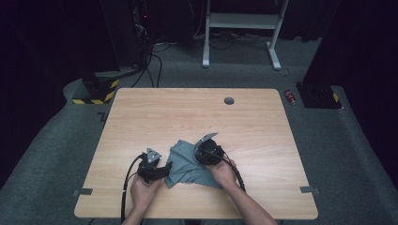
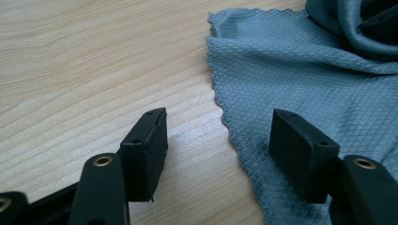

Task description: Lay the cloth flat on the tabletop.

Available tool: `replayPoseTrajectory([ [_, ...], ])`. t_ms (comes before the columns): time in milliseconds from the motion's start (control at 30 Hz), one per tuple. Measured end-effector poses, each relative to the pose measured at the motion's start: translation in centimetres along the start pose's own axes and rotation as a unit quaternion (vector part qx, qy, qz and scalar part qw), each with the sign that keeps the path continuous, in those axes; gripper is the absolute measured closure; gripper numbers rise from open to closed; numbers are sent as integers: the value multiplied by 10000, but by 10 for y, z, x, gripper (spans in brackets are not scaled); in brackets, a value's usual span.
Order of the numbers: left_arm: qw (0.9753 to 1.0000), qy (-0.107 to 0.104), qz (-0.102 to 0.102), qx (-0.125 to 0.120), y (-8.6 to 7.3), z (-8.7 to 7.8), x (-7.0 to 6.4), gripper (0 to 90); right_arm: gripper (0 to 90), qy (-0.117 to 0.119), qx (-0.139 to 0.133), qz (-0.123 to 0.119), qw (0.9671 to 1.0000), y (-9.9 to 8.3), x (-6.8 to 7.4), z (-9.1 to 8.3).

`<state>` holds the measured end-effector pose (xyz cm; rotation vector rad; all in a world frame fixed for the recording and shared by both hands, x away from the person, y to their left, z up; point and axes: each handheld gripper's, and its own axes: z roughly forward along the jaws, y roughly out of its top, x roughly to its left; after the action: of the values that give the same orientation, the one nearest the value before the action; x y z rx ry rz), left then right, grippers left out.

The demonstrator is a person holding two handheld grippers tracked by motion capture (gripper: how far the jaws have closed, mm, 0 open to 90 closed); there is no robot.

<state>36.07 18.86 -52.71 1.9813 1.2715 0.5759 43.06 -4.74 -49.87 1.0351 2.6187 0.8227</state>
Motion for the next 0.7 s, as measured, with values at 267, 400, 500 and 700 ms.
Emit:
replayPoseTrajectory([
  [267,10000,1,2,0,0,0,0,376,697,-97,-615,232,9978,-12,-17,-40],
  [400,10000,2,-2,-8,0,0,0,375,697,-164,-580,468,9971,-21,-31,-45],
  [500,10000,1,-7,-9,0,0,0,374,685,-143,-519,686,9962,-24,-35,-38],
  [700,10000,2,2,-8,0,0,0,374,654,-153,-442,863,9952,-16,-30,-17],
])
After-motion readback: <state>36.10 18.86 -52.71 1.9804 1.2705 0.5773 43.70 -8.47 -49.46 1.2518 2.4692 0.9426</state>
